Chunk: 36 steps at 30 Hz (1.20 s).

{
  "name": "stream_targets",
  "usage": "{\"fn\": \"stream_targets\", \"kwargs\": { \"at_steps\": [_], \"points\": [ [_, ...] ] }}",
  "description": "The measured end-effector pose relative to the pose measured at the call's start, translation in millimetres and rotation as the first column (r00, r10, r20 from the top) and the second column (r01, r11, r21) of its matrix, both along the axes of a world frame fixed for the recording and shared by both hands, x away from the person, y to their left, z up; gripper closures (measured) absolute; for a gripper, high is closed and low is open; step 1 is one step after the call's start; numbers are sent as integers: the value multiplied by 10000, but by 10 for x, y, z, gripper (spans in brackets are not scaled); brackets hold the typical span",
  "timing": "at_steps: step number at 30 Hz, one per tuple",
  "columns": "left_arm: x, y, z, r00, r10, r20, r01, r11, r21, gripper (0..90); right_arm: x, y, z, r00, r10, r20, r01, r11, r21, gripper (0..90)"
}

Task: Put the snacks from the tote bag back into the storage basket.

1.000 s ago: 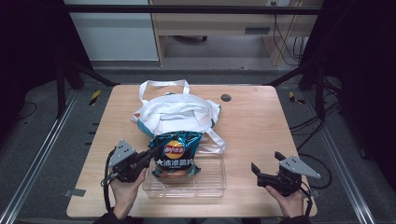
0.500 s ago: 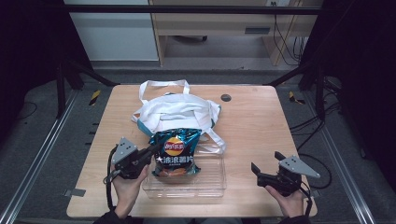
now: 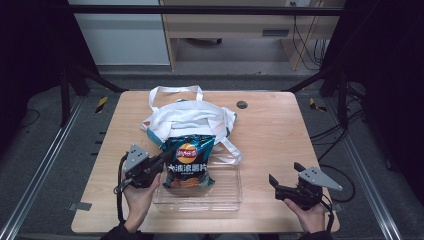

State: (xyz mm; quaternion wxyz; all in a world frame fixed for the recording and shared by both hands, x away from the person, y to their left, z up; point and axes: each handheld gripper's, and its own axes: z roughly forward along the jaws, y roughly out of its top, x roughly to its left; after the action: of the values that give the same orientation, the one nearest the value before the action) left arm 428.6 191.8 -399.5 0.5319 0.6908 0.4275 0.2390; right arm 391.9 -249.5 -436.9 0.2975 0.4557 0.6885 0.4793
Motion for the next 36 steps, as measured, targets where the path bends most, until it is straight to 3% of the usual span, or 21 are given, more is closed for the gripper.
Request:
{"fn": "stream_targets", "kwargs": {
  "at_steps": [23, 36],
  "points": [
    [55, 12, -11, 10000, 38, 27, -39, 10000, 81, 742, 2, 0, -2, 10000, 11, -41, -11, 10000, 29, 50],
    [25, 0, 25, 9999, 77, 151, -78, 9999, 126, 561, -3, 1, 2, 10000, 55, -35, -54, 10000, 55, 51]
  ]
}}
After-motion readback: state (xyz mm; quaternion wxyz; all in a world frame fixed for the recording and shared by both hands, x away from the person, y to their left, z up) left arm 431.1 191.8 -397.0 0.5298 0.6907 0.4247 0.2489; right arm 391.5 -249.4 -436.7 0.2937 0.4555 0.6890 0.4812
